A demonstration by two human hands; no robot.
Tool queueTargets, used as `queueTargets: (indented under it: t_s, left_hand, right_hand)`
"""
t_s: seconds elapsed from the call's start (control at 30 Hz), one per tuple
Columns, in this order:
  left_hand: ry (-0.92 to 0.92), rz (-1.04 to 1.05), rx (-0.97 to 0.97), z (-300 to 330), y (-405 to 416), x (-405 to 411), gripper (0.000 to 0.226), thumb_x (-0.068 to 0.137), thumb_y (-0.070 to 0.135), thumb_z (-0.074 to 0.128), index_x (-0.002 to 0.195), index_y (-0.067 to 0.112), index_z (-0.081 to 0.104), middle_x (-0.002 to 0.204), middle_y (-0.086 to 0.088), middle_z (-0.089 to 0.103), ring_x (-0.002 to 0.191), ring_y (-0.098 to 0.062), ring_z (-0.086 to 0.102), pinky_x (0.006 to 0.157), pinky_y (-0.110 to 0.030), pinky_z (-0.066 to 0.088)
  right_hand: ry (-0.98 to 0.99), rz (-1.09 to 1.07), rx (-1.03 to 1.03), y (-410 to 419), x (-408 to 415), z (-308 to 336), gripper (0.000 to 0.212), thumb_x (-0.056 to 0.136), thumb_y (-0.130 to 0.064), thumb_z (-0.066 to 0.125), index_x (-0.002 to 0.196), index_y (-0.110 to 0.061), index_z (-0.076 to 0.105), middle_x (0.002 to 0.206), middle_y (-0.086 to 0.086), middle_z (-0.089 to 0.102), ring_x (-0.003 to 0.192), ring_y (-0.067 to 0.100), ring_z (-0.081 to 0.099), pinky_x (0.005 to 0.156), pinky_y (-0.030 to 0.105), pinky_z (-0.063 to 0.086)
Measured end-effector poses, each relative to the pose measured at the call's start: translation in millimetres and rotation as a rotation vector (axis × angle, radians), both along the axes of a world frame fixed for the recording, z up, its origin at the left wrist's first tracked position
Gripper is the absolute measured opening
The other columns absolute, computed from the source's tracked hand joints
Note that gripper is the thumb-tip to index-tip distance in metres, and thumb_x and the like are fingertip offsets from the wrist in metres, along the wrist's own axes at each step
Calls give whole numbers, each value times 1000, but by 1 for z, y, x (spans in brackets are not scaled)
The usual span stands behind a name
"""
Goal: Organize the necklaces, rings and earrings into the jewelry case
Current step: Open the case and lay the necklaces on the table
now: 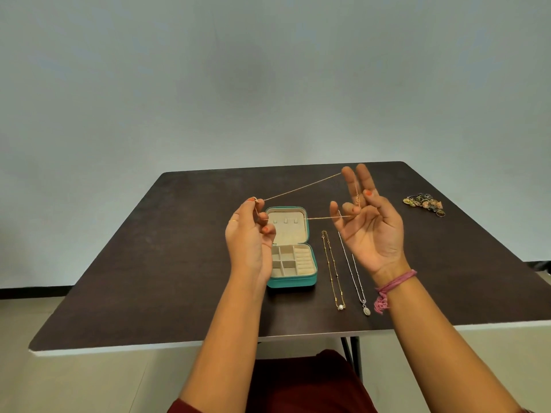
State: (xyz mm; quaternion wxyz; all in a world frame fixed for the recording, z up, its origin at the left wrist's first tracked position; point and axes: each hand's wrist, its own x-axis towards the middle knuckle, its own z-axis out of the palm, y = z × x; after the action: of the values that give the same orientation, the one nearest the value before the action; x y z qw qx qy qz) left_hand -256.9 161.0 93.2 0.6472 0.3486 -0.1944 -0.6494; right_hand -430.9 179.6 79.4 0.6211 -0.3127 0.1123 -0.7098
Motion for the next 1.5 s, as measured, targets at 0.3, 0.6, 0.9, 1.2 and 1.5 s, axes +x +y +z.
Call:
queueTargets:
  t_s: [0.3, 0.6, 0.9, 1.2, 1.5]
  left_hand:
    - [200, -61, 29, -18, 18, 10, 9, 91, 9, 57, 82, 9, 59, 68, -1, 65, 59, -6, 61, 51, -17, 49]
    - [282, 75, 45, -36, 29, 16, 6, 93, 7, 54, 89, 6, 59, 76, -7, 70, 71, -12, 70, 62, -22, 56]
    - [340, 129, 91, -53, 40, 20, 3, 92, 7, 57, 92, 6, 60, 83, -7, 70, 77, -12, 71, 62, -20, 56]
    - [273, 159, 72, -64, 46, 21, 14, 92, 5, 57, 106, 6, 59, 89, -8, 70, 79, -11, 71, 65, -18, 56]
    - [1, -26, 44, -68, 57, 6, 22, 94, -1, 52, 113, 7, 61, 97, -17, 72, 90, -20, 72, 62, -20, 57]
  right_hand:
    - [291, -31, 97, 13, -20, 16, 46, 84, -1, 46, 128, -12, 55, 123, 11, 64, 63, 5, 61, 70, 23, 57]
    - [449, -76, 266, 14, -40, 29, 41, 78, -1, 59, 119, -8, 60, 86, 5, 71, 74, 11, 69, 75, 29, 58]
    - [690, -157, 330, 16, -49, 29, 43, 64, -6, 70, 107, -4, 64, 89, 10, 74, 82, 18, 73, 68, 27, 59]
    - [842, -227, 381, 8, -57, 24, 18, 81, -3, 64, 98, -7, 66, 83, 7, 73, 78, 19, 73, 72, 37, 60]
    - [491, -166, 469, -7, -72, 26, 17, 91, -1, 53, 102, -10, 63, 71, 2, 67, 61, 9, 66, 68, 32, 60]
